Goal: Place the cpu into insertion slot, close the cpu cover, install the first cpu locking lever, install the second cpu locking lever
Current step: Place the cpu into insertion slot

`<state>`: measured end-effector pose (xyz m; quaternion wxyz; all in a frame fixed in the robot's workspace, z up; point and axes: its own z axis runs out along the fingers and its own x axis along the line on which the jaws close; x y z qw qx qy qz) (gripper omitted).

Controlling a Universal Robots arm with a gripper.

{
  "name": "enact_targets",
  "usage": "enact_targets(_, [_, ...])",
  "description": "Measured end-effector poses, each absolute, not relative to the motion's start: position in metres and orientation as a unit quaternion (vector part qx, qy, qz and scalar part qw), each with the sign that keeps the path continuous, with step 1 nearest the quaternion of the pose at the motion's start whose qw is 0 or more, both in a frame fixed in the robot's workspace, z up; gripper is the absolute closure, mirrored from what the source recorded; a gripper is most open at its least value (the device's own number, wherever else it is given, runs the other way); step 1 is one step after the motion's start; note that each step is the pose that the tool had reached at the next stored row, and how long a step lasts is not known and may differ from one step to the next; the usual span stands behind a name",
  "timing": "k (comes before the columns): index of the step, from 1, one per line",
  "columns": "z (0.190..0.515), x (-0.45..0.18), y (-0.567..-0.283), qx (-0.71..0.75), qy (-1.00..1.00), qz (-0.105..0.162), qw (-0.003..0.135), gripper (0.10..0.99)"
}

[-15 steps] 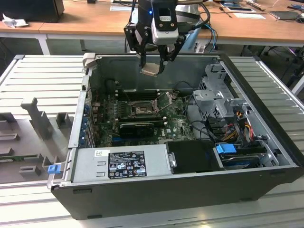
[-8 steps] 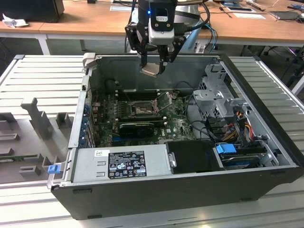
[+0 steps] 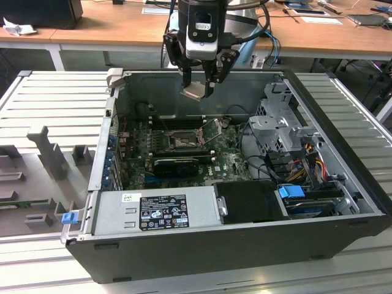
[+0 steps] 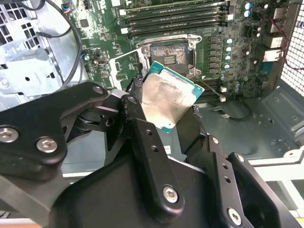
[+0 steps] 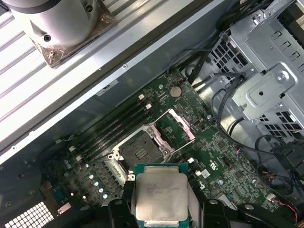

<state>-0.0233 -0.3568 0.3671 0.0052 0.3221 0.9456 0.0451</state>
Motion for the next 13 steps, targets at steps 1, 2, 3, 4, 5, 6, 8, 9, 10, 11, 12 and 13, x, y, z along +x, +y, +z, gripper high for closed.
enact_targets(1, [0.367,-0.0233,-0.3568,0.326,0.944,0.045,0.005,0.557])
enact_targets(2, [0.3668,-0.0233,-0.3568,0.33,0.943,0.045,0.006,0.557])
enact_targets(3, [0.3666,-0.0233,-0.3568,0.338,0.94,0.045,0.006,0.557])
enact_targets(4, [0.3664,-0.0233,-0.3568,0.346,0.937,0.045,0.006,0.557])
enact_targets(5, [0.3664,-0.0233,-0.3568,0.35,0.936,0.045,0.006,0.557])
enact_targets(6, [0.3663,-0.0233,-0.3568,0.354,0.934,0.045,0.007,0.557])
enact_targets(8, [0.3662,-0.0233,-0.3568,0.362,0.931,0.045,0.007,0.557])
enact_targets(9, [0.3662,-0.0233,-0.3568,0.366,0.929,0.045,0.007,0.557])
enact_targets(10, [0.3662,-0.0233,-0.3568,0.37,0.928,0.045,0.007,0.557])
enact_targets(11, [0.3661,-0.0233,-0.3568,0.375,0.926,0.045,0.008,0.557])
enact_targets(12, [0.3661,-0.0233,-0.3568,0.384,0.922,0.045,0.008,0.557])
enact_targets(13, [0.366,-0.0233,-0.3568,0.391,0.919,0.045,0.008,0.557])
